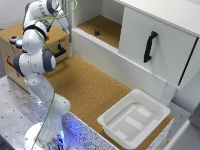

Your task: Push down the blue button to turn off the blue light

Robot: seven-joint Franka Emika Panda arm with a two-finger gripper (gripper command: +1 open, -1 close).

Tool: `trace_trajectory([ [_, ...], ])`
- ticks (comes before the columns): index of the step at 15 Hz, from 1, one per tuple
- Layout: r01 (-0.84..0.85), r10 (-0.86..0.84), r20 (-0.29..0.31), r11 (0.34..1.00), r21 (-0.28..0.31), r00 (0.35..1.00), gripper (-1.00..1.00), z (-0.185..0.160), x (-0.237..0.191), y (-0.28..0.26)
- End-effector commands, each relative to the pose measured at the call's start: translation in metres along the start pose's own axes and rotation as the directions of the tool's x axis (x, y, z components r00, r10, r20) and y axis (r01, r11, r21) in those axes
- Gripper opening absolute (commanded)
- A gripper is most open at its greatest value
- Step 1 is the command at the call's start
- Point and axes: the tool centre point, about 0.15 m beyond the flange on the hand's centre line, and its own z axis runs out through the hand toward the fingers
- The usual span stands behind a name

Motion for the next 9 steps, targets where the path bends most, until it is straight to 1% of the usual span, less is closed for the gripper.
trace_trajectory([
  [1, 0.36, -0.355, -0.075, 0.929, 0.087, 0.932, 1.0, -0.034, -0.015, -0.04],
  [2, 0.44, -0.429, -0.111, 0.891, 0.111, 0.896, 1.0, -0.038, -0.021, -0.049],
  [3, 0.508, -0.492, -0.13, 0.847, 0.159, 0.861, 1.0, -0.042, -0.027, -0.057],
  [4, 0.581, -0.56, -0.153, 0.79, 0.197, 0.814, 1.0, -0.047, -0.033, -0.065],
  [5, 0.651, -0.621, -0.194, 0.722, 0.234, 0.759, 1.0, -0.052, -0.041, -0.072],
  [6, 0.712, -0.68, -0.215, 0.652, 0.26, 0.701, 1.0, -0.057, -0.049, -0.079],
  [7, 0.776, -0.739, -0.244, 0.569, 0.272, 0.628, 1.0, -0.063, -0.059, -0.086],
  [9, 0.869, -0.83, -0.279, 0.413, 0.273, 0.483, 1.0, -0.075, -0.079, -0.101],
])
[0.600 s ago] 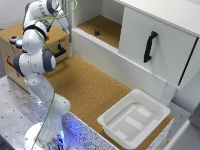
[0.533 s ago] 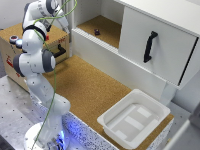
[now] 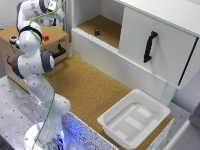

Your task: Push down the blue button to turn off the blue light

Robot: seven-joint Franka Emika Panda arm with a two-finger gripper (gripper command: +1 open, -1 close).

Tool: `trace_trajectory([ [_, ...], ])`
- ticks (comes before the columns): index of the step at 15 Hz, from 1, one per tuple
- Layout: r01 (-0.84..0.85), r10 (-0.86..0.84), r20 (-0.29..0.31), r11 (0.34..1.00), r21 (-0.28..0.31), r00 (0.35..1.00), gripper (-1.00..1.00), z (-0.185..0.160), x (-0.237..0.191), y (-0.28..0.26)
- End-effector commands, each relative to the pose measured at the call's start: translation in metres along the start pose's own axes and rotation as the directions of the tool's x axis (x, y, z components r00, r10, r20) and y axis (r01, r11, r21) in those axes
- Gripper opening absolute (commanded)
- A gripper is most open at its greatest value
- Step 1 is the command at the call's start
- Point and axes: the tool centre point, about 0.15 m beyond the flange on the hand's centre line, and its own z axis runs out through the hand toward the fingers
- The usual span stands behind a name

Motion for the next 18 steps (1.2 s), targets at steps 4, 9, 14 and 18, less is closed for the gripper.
trace_trajectory([
  [4, 0.568, -0.558, -0.102, 0.813, 0.132, 0.823, 1.0, -0.036, -0.022, -0.091],
  [9, 0.709, -0.711, -0.049, 0.688, 0.156, 0.701, 1.0, -0.046, -0.03, -0.145],
  [14, 0.722, -0.751, 0.009, 0.639, 0.267, 0.661, 1.0, -0.041, -0.044, -0.2],
  [18, 0.667, -0.726, 0.072, 0.662, 0.342, 0.684, -1.0, -0.034, -0.063, -0.225],
])
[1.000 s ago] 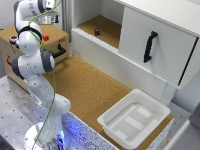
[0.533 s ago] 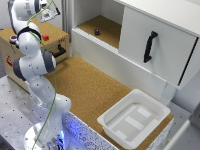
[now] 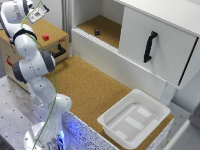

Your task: Push down the blue button to turn off the blue light

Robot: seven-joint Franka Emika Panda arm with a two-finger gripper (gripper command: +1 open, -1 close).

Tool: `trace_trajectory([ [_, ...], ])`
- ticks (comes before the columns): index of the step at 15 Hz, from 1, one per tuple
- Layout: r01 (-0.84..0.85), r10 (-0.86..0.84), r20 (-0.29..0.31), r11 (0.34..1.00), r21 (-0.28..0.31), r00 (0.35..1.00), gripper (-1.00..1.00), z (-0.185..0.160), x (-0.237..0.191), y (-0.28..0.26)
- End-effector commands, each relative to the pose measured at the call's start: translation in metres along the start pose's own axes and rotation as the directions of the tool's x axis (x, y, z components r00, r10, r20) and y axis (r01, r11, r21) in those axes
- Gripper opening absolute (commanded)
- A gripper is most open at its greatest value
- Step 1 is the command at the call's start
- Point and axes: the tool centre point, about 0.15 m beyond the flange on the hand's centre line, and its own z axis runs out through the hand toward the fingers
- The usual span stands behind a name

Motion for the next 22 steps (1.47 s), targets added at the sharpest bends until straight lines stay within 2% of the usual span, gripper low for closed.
trace_trajectory([
  [1, -0.06, 0.037, 0.16, 0.989, 0.136, 0.986, -1.0, 0.009, 0.031, -0.028],
  [5, -0.083, 0.054, 0.191, 0.985, 0.148, 0.98, -1.0, 0.021, 0.035, -0.041],
  [12, -0.131, 0.111, 0.212, 0.988, 0.081, 0.971, -1.0, 0.06, 0.038, -0.024],
  [18, -0.187, 0.169, 0.21, 0.98, 0.067, 0.963, -1.0, 0.099, 0.051, -0.017],
  [22, -0.23, 0.214, 0.252, 0.972, 0.036, 0.944, -1.0, 0.123, 0.038, -0.004],
])
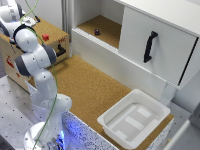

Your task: Push down the blue button to turn off the blue light

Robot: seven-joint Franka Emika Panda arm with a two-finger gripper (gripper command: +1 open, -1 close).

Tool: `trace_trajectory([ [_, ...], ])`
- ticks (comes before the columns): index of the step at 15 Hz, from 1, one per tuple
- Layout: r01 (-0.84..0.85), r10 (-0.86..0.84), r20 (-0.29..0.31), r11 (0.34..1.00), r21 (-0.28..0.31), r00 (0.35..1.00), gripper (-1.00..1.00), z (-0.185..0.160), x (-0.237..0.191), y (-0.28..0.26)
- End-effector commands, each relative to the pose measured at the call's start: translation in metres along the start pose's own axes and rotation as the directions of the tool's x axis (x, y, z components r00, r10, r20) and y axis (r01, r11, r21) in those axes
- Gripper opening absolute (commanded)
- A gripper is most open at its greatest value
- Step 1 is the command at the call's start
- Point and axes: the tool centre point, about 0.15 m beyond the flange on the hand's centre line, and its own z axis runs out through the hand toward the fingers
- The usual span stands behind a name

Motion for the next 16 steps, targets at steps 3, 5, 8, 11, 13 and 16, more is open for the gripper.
trace_trajectory([
  [3, -0.034, 0.042, 0.143, 0.998, -0.054, 0.989, -1.0, 0.039, 0.02, 0.011],
  [5, -0.072, 0.078, 0.074, 0.994, -0.082, 0.994, -1.0, 0.001, 0.024, 0.01],
  [8, -0.128, 0.122, -0.048, 0.98, -0.151, 0.991, 1.0, -0.09, 0.018, 0.026],
  [11, -0.172, 0.167, -0.042, 0.965, -0.195, 0.985, 1.0, -0.11, -0.003, 0.045],
  [13, -0.228, 0.228, -0.027, 0.954, -0.195, 0.973, 1.0, -0.103, -0.018, 0.057],
  [16, -0.343, 0.349, -0.001, 0.919, -0.194, 0.937, 1.0, -0.084, -0.052, 0.079],
])
